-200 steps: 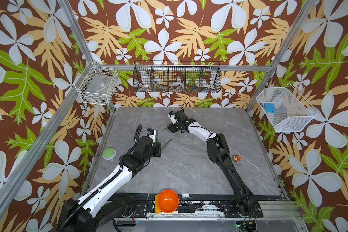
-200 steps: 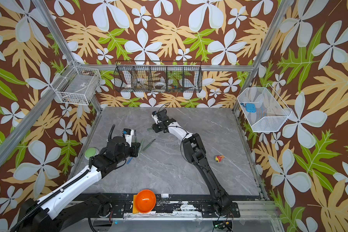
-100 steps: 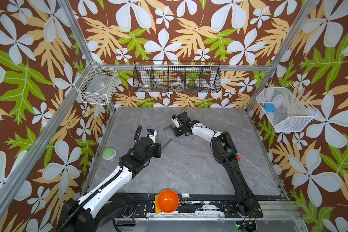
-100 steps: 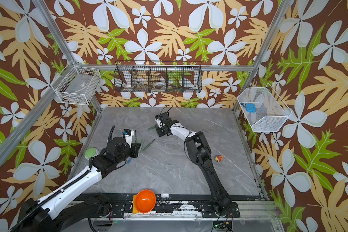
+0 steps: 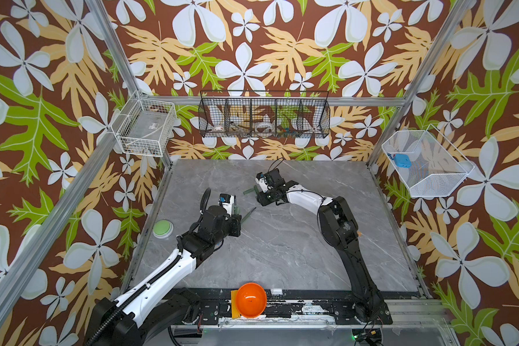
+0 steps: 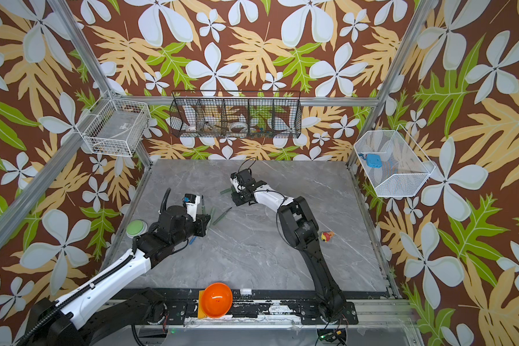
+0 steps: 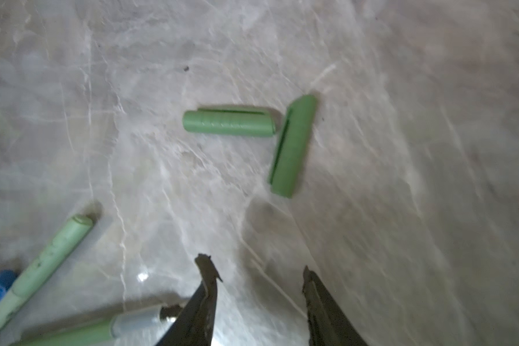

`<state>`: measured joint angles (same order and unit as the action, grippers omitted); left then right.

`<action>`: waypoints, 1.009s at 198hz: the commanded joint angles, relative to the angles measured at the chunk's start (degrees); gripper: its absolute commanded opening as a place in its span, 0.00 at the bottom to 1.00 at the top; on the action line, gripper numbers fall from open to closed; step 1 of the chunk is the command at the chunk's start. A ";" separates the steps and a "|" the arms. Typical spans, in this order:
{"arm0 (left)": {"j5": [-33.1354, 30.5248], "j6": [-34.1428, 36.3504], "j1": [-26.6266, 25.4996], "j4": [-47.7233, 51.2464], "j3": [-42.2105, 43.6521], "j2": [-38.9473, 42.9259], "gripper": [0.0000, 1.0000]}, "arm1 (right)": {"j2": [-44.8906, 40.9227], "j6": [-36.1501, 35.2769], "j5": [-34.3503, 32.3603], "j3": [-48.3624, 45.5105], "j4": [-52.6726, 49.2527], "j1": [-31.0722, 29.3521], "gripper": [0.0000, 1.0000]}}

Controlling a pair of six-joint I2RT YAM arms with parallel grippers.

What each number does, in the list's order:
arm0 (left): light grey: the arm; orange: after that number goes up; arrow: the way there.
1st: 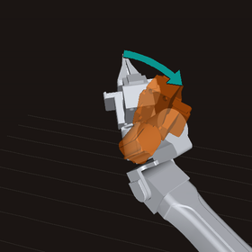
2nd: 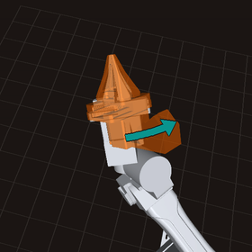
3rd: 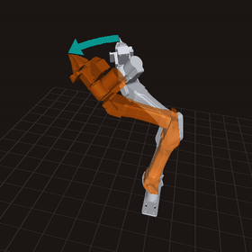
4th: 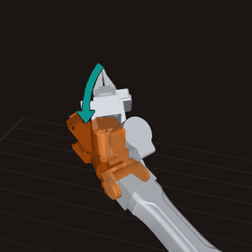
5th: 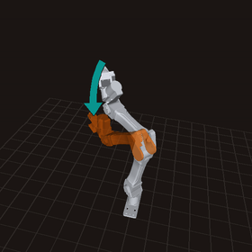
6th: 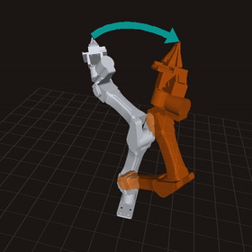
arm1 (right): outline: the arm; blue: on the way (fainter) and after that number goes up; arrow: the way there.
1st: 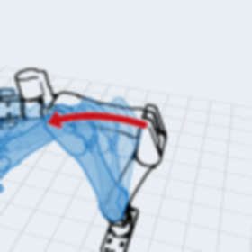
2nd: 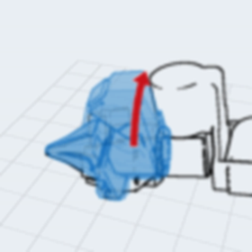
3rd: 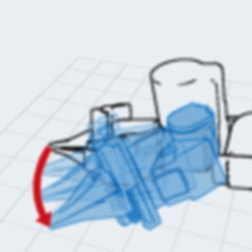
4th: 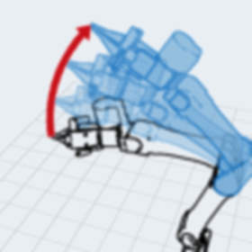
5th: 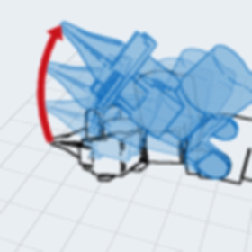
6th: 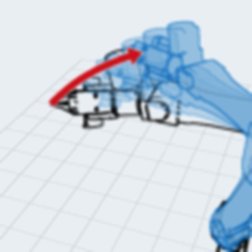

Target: Insert the pens into the pen caps

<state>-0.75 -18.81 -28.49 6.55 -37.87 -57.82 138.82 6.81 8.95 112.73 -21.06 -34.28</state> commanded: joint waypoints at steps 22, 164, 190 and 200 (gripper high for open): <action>0.23 0.05 0.19 -1.20 0.41 0.69 0.00 | 5.00 2.08 -8.44 6.74 -2.63 -1.31 0.48; -0.40 0.30 0.19 -0.81 0.50 0.70 0.00 | 9.12 3.56 -10.37 11.22 -3.34 -0.75 0.12; 0.20 0.50 0.19 -2.04 0.86 0.45 0.00 | 4.87 3.91 -10.33 5.17 -2.47 -0.18 0.01; 0.36 0.57 0.19 -2.39 0.87 0.26 0.00 | 2.62 3.79 -10.09 1.95 -1.96 -0.13 0.00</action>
<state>-1.06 -18.39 -28.49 6.48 -37.10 -57.21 144.57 10.44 -1.41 119.35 -19.49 -34.76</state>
